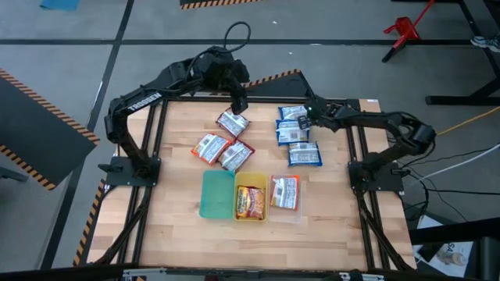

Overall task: Sort Maruchan noodles
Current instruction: Put the top blue noodle pack into the green bin

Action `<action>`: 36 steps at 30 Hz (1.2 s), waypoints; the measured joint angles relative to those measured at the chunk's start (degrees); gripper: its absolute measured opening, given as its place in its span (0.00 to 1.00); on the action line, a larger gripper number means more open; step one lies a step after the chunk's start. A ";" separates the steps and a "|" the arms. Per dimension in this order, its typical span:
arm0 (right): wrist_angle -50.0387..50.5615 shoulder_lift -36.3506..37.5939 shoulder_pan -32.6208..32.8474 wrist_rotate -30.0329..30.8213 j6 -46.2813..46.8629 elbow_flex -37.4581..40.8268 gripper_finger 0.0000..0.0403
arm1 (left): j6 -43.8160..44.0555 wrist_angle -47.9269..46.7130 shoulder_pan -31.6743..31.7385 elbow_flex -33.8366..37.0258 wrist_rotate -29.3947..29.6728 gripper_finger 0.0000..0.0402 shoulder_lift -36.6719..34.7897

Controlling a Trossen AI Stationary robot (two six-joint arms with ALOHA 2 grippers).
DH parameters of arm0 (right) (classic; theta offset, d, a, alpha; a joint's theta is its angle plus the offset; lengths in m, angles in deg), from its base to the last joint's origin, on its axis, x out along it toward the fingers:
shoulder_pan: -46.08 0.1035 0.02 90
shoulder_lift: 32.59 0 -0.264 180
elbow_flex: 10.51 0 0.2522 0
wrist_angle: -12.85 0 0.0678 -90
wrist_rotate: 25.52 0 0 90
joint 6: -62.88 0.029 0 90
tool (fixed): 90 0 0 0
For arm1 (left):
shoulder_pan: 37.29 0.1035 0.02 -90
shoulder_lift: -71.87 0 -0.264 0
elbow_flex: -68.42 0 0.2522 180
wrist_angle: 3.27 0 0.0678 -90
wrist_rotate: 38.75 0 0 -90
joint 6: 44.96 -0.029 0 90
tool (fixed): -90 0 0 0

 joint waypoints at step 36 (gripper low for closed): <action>29.87 4.70 17.02 -19.06 -23.71 -33.55 0.00 | -4.47 16.46 4.20 22.60 -6.88 0.49 0.09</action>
